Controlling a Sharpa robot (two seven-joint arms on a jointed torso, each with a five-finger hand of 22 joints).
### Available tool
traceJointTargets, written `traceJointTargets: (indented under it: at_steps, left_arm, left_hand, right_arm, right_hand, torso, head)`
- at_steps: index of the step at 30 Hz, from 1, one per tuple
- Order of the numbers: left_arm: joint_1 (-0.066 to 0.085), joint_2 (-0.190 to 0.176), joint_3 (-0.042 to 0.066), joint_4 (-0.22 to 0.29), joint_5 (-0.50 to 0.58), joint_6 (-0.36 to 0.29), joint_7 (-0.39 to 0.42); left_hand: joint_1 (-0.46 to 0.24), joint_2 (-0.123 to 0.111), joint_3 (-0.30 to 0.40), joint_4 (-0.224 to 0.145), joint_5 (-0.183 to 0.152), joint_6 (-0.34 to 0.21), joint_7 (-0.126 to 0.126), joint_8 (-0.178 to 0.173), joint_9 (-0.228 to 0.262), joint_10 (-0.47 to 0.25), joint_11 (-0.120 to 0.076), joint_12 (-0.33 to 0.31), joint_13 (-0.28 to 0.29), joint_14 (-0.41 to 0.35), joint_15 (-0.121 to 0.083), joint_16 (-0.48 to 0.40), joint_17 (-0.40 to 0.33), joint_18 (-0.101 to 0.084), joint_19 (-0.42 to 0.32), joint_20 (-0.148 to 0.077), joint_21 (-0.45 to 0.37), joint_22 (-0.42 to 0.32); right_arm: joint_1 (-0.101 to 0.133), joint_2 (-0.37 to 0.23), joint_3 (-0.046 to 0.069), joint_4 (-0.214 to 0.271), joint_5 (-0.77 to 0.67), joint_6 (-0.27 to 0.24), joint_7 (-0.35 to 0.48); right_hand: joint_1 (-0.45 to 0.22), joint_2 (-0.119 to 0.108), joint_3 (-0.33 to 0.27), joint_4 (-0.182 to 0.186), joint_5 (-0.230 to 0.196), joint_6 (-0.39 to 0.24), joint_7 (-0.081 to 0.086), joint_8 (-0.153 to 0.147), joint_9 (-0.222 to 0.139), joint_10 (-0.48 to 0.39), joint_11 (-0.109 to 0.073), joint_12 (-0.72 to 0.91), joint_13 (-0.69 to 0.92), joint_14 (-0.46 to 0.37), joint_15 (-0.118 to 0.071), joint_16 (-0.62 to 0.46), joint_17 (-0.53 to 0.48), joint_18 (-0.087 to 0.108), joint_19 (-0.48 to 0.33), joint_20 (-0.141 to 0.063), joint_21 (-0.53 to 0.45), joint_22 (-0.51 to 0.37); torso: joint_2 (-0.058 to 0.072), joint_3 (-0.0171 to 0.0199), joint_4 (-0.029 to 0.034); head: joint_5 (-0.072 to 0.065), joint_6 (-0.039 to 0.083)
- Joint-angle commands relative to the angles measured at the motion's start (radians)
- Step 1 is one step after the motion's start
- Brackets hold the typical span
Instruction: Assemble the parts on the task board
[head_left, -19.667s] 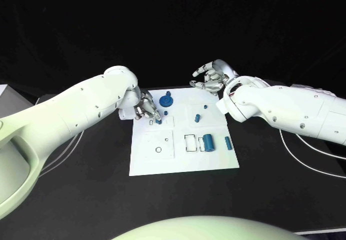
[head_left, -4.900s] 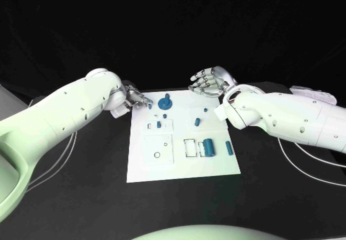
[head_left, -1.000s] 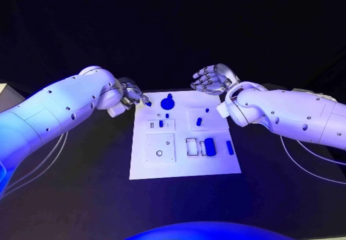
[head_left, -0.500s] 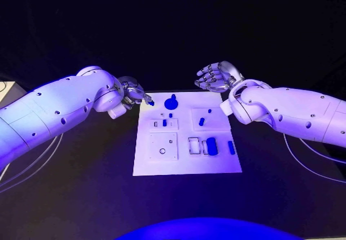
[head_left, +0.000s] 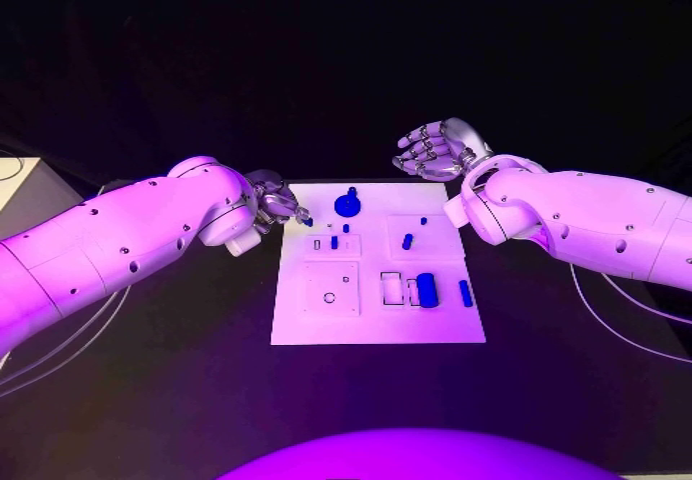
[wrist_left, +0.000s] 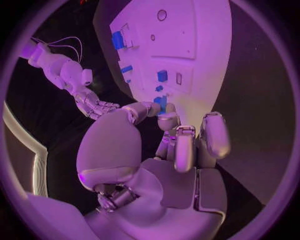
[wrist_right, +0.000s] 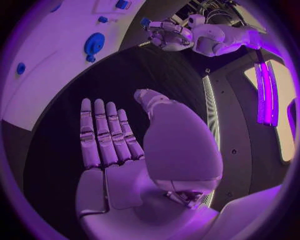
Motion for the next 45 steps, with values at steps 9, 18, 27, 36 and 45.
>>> traceJointTargets:
  at_steps: [9,18,27,36,45]
  left_arm:
    - [-0.044,0.013,-0.007,-0.001,-0.058,-0.053,0.006]
    - [-0.058,0.026,-0.007,-0.012,-0.064,-0.049,0.003]
    - [-0.060,0.029,-0.007,-0.009,-0.065,-0.036,0.000]
    - [-0.060,0.028,-0.007,-0.008,-0.068,-0.015,-0.008]
    - [-0.062,0.041,-0.008,-0.020,-0.082,-0.017,-0.009]
  left_hand:
    - [0.000,0.012,0.142,-0.139,0.003,0.051,-0.041,0.005,0.077,0.006,-0.002,0.001,-0.002,0.093,-0.005,0.000,0.224,-0.014,0.005,0.000,0.006,0.000]
    - [0.000,0.012,0.142,-0.139,0.003,0.052,-0.041,0.004,0.077,0.005,-0.002,-0.001,-0.005,0.092,-0.005,0.000,0.223,-0.014,0.005,-0.001,0.006,-0.001]
    - [-0.001,0.012,0.143,-0.140,0.003,0.052,-0.041,0.004,0.077,0.004,-0.002,-0.003,-0.008,0.092,-0.006,-0.002,0.220,-0.014,0.005,-0.001,0.006,-0.001]
    - [-0.001,0.012,0.143,-0.140,0.003,0.052,-0.041,0.004,0.078,0.004,-0.002,-0.004,-0.009,0.092,-0.006,-0.001,0.221,-0.014,0.004,-0.001,0.006,-0.001]
    - [-0.002,0.012,0.144,-0.141,0.003,0.052,-0.041,0.004,0.078,0.004,-0.003,-0.005,-0.010,0.092,-0.006,-0.002,0.221,-0.014,0.004,-0.002,0.005,-0.002]
  right_arm:
    - [-0.002,-0.002,0.000,0.001,0.001,0.011,0.009]
    - [-0.002,-0.002,0.000,0.002,0.001,0.012,0.009]
    - [-0.002,-0.003,0.000,0.003,0.001,0.013,0.009]
    - [-0.002,-0.004,0.000,0.004,0.001,0.013,0.009]
    - [-0.002,-0.003,0.000,0.005,0.001,0.013,0.010]
  right_hand:
    - [0.000,0.009,-0.006,0.000,0.006,-0.005,0.063,0.004,-0.001,-0.007,0.000,0.006,-0.001,-0.007,0.003,-0.004,-0.001,0.014,-0.008,-0.002,-0.001,-0.001]
    - [0.001,0.010,-0.006,-0.001,0.006,-0.005,0.063,0.005,-0.001,-0.007,0.000,0.008,-0.003,-0.007,0.003,-0.005,-0.002,0.014,-0.008,-0.002,-0.001,-0.003]
    - [0.001,0.010,-0.006,-0.001,0.006,-0.005,0.063,0.005,-0.001,-0.007,0.000,0.008,-0.003,-0.007,0.003,-0.005,-0.002,0.014,-0.008,-0.002,-0.001,-0.003]
    - [0.001,0.010,-0.006,-0.001,0.006,-0.005,0.063,0.005,-0.001,-0.007,0.000,0.008,-0.003,-0.007,0.003,-0.005,-0.002,0.014,-0.008,-0.002,-0.001,-0.003]
    - [0.001,0.010,-0.006,-0.001,0.006,-0.005,0.063,0.005,-0.001,-0.007,0.000,0.008,-0.003,-0.007,0.003,-0.005,-0.002,0.014,-0.008,-0.002,-0.001,-0.003]
  torso:
    - [0.009,0.0000,0.0007]
    - [0.011,0.0011,0.0010]
    - [0.012,0.0005,0.0014]
    - [0.013,0.0000,0.0027]
    - [0.017,-0.0003,0.0013]
  head:
    - [0.000,0.003]
    - [-0.003,0.000]
    - [-0.004,-0.003]
    - [-0.006,-0.004]
    - [-0.006,-0.004]
